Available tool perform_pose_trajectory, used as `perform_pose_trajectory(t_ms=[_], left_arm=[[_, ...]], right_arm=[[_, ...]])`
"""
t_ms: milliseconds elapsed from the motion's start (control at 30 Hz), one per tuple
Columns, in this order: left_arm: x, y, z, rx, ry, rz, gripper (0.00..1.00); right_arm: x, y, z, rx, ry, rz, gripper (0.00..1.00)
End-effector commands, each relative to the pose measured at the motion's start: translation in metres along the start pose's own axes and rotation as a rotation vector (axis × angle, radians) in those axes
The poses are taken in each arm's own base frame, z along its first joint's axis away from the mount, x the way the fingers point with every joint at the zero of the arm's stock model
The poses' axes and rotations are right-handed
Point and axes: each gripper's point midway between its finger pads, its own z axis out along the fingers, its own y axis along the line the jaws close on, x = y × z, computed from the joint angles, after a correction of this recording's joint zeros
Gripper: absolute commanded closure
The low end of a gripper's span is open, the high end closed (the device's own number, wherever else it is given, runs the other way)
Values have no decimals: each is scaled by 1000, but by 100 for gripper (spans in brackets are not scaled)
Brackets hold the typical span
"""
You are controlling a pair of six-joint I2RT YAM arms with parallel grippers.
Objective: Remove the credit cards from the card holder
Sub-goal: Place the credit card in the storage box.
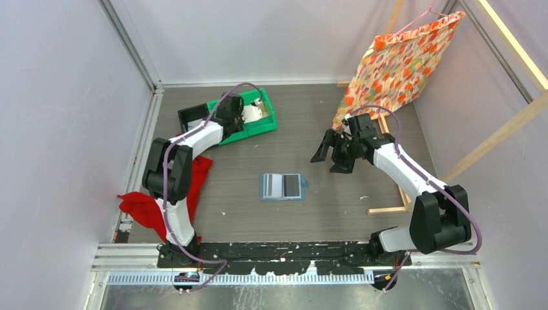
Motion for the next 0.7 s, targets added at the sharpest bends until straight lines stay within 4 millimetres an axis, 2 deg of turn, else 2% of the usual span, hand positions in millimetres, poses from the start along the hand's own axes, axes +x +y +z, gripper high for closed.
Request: perform_pose_trajectory(t_ms=[0, 367, 667], left_arm=[[-8, 5, 12, -30, -43, 15, 100], [-1, -17, 28, 50, -12, 24, 99], [3, -16, 28, 40, 8, 31, 84]], right_arm=[[-10, 8, -3, -19, -11, -20, 13], [-20, 2, 0, -25, -17, 2, 13], [-22, -1, 0, -33, -18, 12, 13]])
